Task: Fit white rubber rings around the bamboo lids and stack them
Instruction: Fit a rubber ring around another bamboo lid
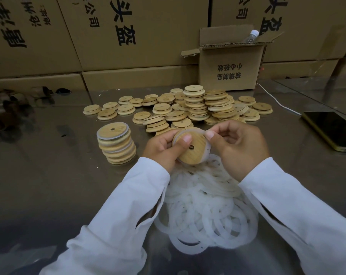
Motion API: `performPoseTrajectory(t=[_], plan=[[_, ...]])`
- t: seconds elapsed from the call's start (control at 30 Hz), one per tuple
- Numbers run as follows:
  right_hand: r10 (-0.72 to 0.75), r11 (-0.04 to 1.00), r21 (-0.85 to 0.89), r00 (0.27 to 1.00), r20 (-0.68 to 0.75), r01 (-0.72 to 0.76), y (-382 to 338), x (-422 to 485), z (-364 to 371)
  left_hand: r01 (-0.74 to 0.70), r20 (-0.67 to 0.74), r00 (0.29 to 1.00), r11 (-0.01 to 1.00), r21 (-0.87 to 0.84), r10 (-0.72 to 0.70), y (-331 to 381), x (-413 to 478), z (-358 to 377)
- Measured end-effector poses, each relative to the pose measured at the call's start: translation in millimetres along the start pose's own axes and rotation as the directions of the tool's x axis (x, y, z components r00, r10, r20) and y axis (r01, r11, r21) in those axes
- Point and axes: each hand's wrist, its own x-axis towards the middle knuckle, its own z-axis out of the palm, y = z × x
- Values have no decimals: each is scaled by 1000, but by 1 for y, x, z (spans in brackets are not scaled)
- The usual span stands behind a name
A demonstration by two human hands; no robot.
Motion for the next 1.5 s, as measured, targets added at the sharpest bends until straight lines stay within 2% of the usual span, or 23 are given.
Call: performPoseTrajectory(t=[0.13,0.27,0.43,0.57,0.87,1.0,1.27,1.5], plan=[[-15,999,32,1000,24,14,-2,-1,0,-1,8,1000,999,-35,1,0,0,-1],[2,996,94,1000,11,-3,0,-4,2,-30,-46,998,999,37,32,-3,1,1],[-4,998,58,999,-36,6,7,-8,5,-52,-114,992,998,43,56,-4,2,2],[-35,999,-30,998,-52,33,8,-8,7,-50,-152,987,999,12,51,-6,5,0],[-132,968,-220,990,-50,118,11,-7,4,-11,-71,997,999,32,14,-9,6,-2],[-97,962,-258,995,-21,89,12,-3,2,3,-47,999,1000,29,-1,-10,6,-3],[29,988,-151,999,35,-23,4,1,-1,-44,-25,999,999,-3,44,-8,9,-11],[10,996,-91,998,57,-4,-2,-2,-1,-32,-42,999,997,-72,29,-9,10,-12]])
